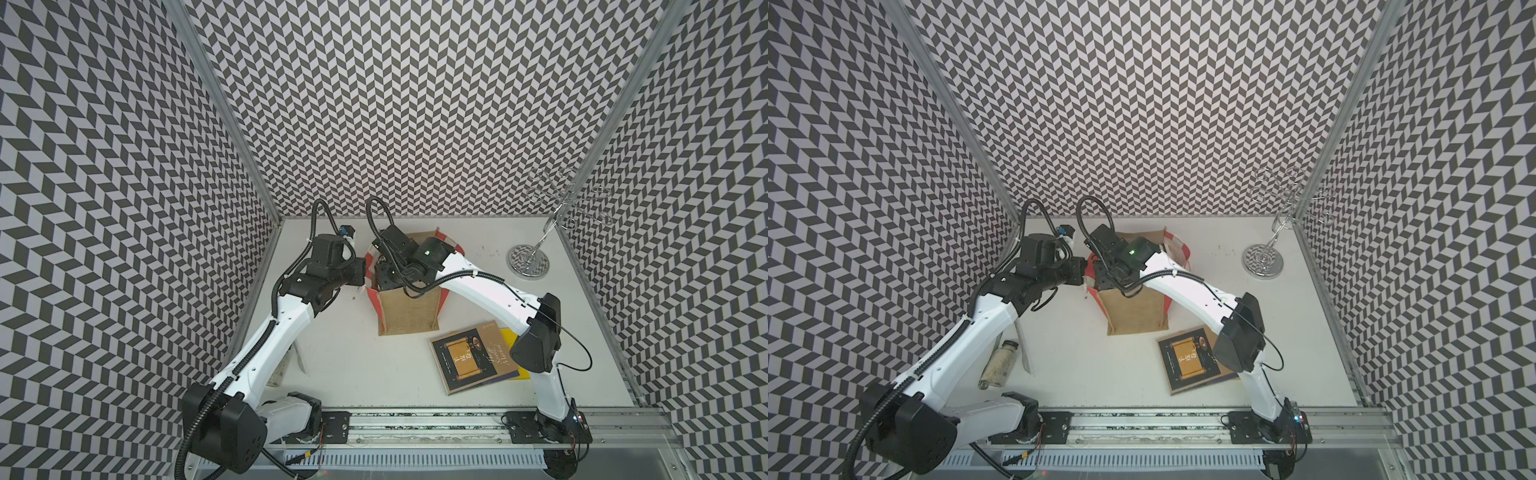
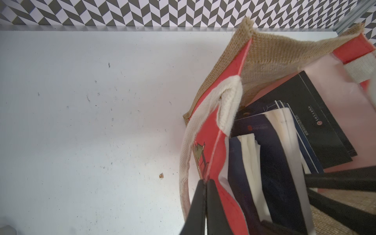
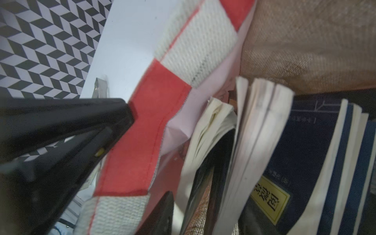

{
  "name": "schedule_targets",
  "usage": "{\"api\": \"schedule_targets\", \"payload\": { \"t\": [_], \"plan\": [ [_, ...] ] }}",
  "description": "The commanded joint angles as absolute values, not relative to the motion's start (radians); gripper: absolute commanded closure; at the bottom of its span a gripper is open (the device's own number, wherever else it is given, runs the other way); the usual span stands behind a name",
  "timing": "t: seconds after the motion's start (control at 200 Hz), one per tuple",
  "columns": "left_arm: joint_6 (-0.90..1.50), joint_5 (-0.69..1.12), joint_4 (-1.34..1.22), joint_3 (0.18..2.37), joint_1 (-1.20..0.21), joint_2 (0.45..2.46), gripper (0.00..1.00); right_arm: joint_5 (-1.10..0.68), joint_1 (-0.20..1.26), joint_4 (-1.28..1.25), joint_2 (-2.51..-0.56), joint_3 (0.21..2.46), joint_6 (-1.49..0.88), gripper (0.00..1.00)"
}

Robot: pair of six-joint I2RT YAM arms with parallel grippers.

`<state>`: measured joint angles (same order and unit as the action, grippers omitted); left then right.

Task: Put the books into the canvas bag
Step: Place the book in the canvas bag.

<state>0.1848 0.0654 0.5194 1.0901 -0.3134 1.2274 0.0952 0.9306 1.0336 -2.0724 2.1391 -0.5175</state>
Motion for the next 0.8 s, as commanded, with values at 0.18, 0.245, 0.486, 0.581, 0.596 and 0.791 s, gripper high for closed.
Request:
{"api": "schedule_targets", "payload": {
  "t": [0.18, 0.245, 0.486, 0.581, 0.596, 0.791],
  "plan": [
    [0.194, 0.043, 0.528, 1.090, -0.283, 1.243, 1.00, 0.158, 0.891, 0.953, -1.960, 2.049, -0.498, 0.34],
    [0.196, 0.053, 0.525, 1.093, -0.276, 1.245, 1.00, 0.148, 0.862, 0.945, -1.944, 2.008, -0.482, 0.32],
    [0.199, 0.092, 0.522, 1.107, -0.257, 1.265, 1.00, 0.044, 0.745, 0.908, -1.913, 1.932, -0.406, 0.29],
    [0.201, 0.105, 0.515, 1.109, -0.256, 1.269, 1.00, -0.003, 0.719, 0.868, -1.901, 1.914, -0.369, 0.28],
    [0.199, 0.106, 0.515, 1.109, -0.256, 1.269, 1.00, -0.007, 0.717, 0.861, -1.899, 1.912, -0.362, 0.28],
    [0.203, 0.094, 0.515, 1.111, -0.256, 1.269, 1.00, 0.007, 0.689, 0.795, -1.800, 1.856, -0.333, 0.28]
  ]
}}
